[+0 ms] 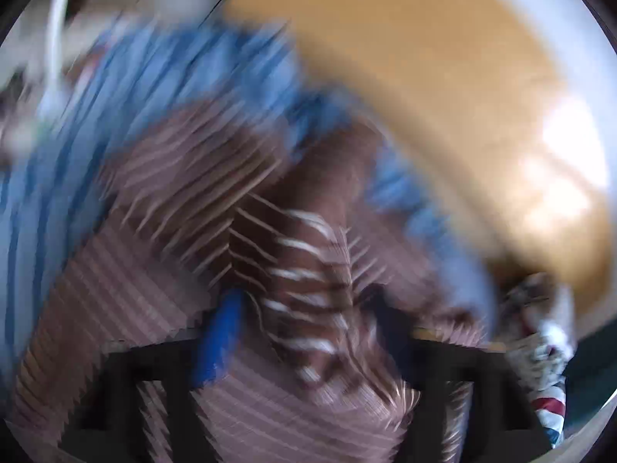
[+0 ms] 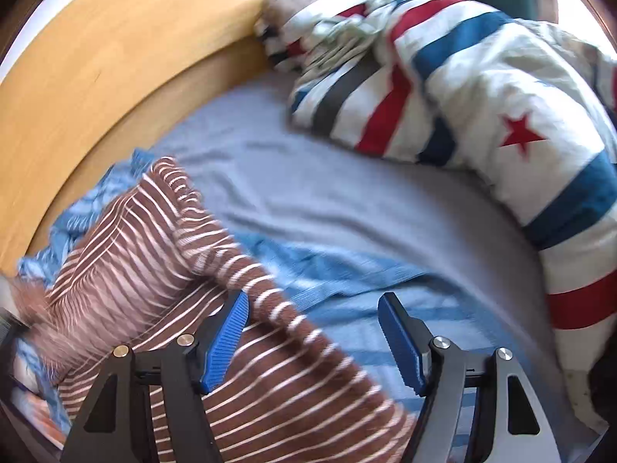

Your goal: Fold clothes

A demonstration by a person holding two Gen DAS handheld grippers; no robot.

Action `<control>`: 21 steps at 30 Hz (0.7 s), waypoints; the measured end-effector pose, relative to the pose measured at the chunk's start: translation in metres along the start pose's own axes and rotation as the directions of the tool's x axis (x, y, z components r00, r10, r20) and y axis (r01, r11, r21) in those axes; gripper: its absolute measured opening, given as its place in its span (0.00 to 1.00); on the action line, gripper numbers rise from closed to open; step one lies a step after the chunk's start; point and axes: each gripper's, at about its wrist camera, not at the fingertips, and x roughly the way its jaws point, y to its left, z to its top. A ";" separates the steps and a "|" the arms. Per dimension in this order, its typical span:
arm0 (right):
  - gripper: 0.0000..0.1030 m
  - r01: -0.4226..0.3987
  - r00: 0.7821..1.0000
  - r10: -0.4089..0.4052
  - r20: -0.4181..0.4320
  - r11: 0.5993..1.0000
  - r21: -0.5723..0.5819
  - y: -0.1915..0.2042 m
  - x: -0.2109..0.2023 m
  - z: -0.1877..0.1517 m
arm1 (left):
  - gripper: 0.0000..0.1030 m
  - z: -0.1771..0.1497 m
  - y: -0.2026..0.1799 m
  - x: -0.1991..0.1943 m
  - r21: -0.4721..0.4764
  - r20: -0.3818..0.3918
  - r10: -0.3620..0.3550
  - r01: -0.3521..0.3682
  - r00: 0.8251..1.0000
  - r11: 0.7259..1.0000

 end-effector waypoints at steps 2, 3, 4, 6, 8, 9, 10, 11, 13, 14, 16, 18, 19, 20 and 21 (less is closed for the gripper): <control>0.71 -0.018 1.000 0.018 -0.020 1.000 -0.018 0.011 0.003 -0.001 | 0.67 -0.008 0.029 0.017 -0.069 -0.114 -0.048 0.041 0.992 0.997; 0.71 -0.043 0.999 0.042 -0.023 0.999 -0.023 0.015 0.005 0.000 | 0.67 -0.008 0.027 0.008 -0.043 -0.089 -0.072 0.069 0.993 0.997; 0.71 -0.076 0.997 0.076 -0.021 0.997 -0.032 0.019 0.004 0.001 | 0.67 -0.008 0.021 -0.001 -0.008 -0.062 -0.095 0.095 0.993 0.995; 0.66 -0.125 0.992 0.123 -0.031 0.990 -0.058 0.027 0.004 0.002 | 0.67 -0.003 -0.007 -0.013 0.098 -0.058 -0.202 0.207 0.978 0.973; 0.66 -0.218 0.973 0.215 -0.087 0.976 -0.028 0.033 0.015 0.004 | 0.67 0.003 -0.044 -0.016 0.211 -0.075 -0.264 0.274 0.962 0.938; 0.66 -0.263 0.959 0.260 -0.114 0.965 -0.011 0.036 0.021 0.006 | 0.67 0.006 -0.068 -0.013 0.274 -0.087 -0.289 0.302 0.953 0.913; 0.66 -0.296 0.945 0.296 -0.137 0.955 0.023 0.038 0.029 0.006 | 0.67 0.005 -0.090 -0.007 0.338 -0.112 -0.303 0.324 0.946 0.884; 0.66 -0.327 0.930 0.332 -0.159 0.943 0.057 0.040 0.036 0.006 | 0.67 0.004 -0.121 0.005 0.423 -0.149 -0.296 0.331 0.943 0.843; 0.66 -0.338 0.917 0.352 -0.188 0.935 0.105 0.047 0.058 0.006 | 0.66 -0.006 -0.168 0.032 0.572 -0.228 -0.245 0.333 0.943 0.750; 0.66 -0.337 0.913 0.356 -0.198 0.933 0.127 0.050 0.068 0.008 | 0.62 -0.012 -0.193 0.046 0.646 -0.262 -0.182 0.312 0.948 0.696; 0.66 -0.335 0.903 0.368 -0.222 0.926 0.171 0.055 0.086 0.009 | 0.56 -0.022 -0.228 0.060 0.753 -0.273 -0.038 0.237 0.961 0.614; 0.67 -0.334 0.899 0.371 -0.233 0.925 0.183 0.061 0.096 0.008 | 0.56 -0.024 -0.235 0.058 0.792 -0.231 0.093 0.131 0.969 0.596; 0.68 -0.339 0.897 0.375 -0.232 0.923 0.182 0.062 0.098 0.007 | 0.56 -0.022 -0.230 0.054 0.787 -0.202 0.149 0.069 0.968 0.613; 0.69 -0.341 0.897 0.379 -0.227 0.921 0.189 0.062 0.099 0.005 | 0.56 -0.017 -0.219 0.050 0.765 -0.177 0.188 0.015 0.966 0.643; 0.69 -0.343 0.897 0.383 -0.223 0.918 0.197 0.061 0.100 0.004 | 0.56 -0.010 -0.202 0.047 0.733 -0.156 0.236 -0.048 0.959 0.679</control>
